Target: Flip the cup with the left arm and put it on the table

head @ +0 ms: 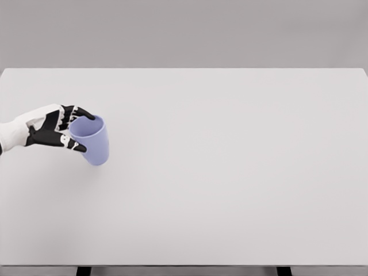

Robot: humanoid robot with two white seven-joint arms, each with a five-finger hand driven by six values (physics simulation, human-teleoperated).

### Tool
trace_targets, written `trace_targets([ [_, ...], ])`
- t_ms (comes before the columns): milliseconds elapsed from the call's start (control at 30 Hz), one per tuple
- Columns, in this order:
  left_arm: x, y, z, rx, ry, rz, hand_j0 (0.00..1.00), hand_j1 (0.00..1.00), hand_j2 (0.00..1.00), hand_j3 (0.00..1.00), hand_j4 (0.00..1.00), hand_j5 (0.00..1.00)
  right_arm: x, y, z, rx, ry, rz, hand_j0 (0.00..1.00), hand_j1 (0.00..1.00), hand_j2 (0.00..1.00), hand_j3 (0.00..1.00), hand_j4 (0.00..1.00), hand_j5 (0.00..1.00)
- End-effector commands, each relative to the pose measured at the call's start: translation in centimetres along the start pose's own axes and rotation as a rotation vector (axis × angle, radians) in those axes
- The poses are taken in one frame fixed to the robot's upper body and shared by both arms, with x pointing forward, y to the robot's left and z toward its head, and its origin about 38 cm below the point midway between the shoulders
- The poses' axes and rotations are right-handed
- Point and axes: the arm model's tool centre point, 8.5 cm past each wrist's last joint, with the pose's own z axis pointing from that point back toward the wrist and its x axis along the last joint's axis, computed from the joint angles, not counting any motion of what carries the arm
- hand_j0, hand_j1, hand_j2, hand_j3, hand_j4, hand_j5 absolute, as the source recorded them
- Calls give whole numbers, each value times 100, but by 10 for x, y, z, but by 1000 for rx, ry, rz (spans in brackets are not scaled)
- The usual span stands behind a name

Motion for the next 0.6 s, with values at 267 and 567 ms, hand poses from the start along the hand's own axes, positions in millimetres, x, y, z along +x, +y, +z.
trace_targets([
  [267, 10, 12, 4, 44, -39, 5, 59, 59, 59, 59, 59, 59, 0, 0, 0, 0, 1, 0, 100, 100, 100, 100, 100, 100],
  [567, 16, 11, -1, 44, -57, -17, 59, 59, 59, 59, 59, 59, -1, 0, 0, 0, 2, 0, 100, 100, 100, 100, 100, 100],
])
